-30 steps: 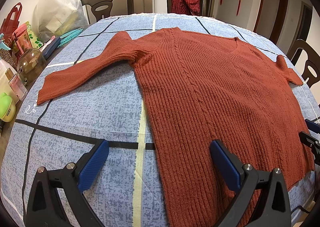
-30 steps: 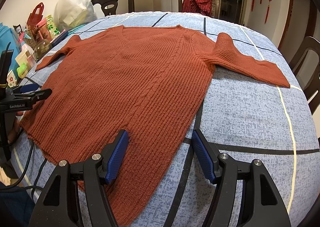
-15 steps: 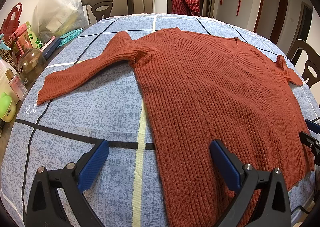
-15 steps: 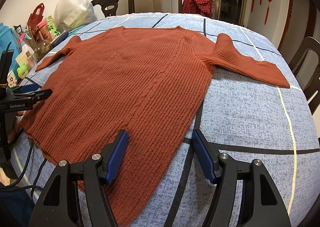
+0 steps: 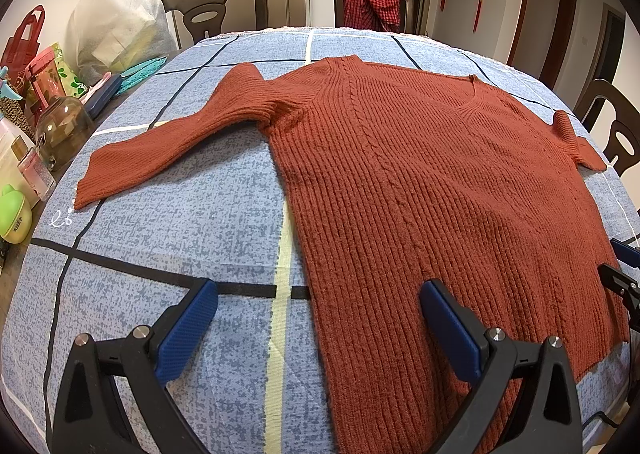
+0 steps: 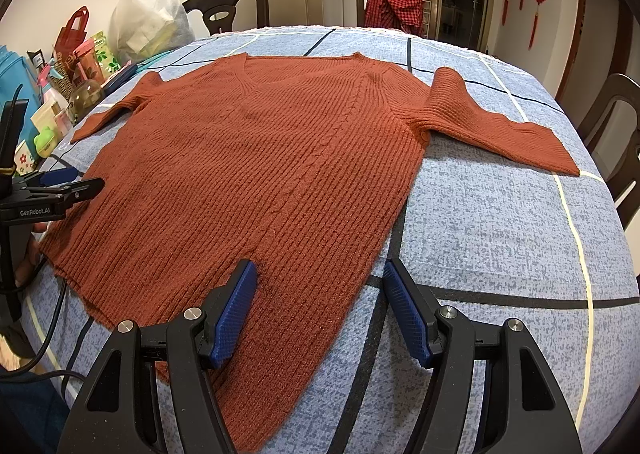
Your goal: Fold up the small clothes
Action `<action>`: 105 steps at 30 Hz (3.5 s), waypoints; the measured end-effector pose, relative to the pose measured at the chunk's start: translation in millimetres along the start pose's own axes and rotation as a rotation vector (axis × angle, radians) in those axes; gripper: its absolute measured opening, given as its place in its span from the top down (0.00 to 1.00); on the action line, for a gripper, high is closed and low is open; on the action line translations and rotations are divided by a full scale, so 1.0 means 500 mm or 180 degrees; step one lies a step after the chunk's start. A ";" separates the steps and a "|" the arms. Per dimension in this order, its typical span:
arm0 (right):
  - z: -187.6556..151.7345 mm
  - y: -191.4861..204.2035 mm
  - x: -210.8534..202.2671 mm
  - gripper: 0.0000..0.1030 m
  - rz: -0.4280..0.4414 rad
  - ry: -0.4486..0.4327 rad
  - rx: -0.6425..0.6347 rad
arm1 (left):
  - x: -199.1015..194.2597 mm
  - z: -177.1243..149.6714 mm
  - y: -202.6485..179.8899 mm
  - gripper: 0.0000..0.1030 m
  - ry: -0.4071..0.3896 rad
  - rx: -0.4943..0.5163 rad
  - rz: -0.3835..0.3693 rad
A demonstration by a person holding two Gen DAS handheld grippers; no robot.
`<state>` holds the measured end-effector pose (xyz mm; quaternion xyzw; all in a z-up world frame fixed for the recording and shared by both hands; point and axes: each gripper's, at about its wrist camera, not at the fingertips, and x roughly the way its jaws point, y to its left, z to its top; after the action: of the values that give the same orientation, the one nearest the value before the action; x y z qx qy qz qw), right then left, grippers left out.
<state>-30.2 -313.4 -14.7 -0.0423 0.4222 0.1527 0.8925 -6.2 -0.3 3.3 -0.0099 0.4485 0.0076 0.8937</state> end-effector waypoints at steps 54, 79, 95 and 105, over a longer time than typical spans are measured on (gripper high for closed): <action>0.009 0.006 0.006 0.36 -0.0029 0.0117 0.0042 | 0.005 0.001 0.007 0.00 0.0012 -0.0046 0.0045; 0.061 0.036 0.016 0.36 0.0115 0.0036 -0.0035 | 0.007 0.025 0.060 0.04 -0.0056 -0.0446 -0.0139; 0.122 0.087 0.060 0.36 0.0312 0.0037 -0.0363 | 0.034 0.060 0.334 0.21 -0.0283 -0.1666 0.0140; 0.128 0.079 0.075 0.36 0.0299 0.0099 -0.0338 | 0.056 0.084 0.356 0.60 -0.0361 -0.1595 0.0391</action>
<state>27.7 -253.9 -0.4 -0.0721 0.4289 0.2159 0.8742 40.1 178.7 3.9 -0.2031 0.3815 0.1732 0.8850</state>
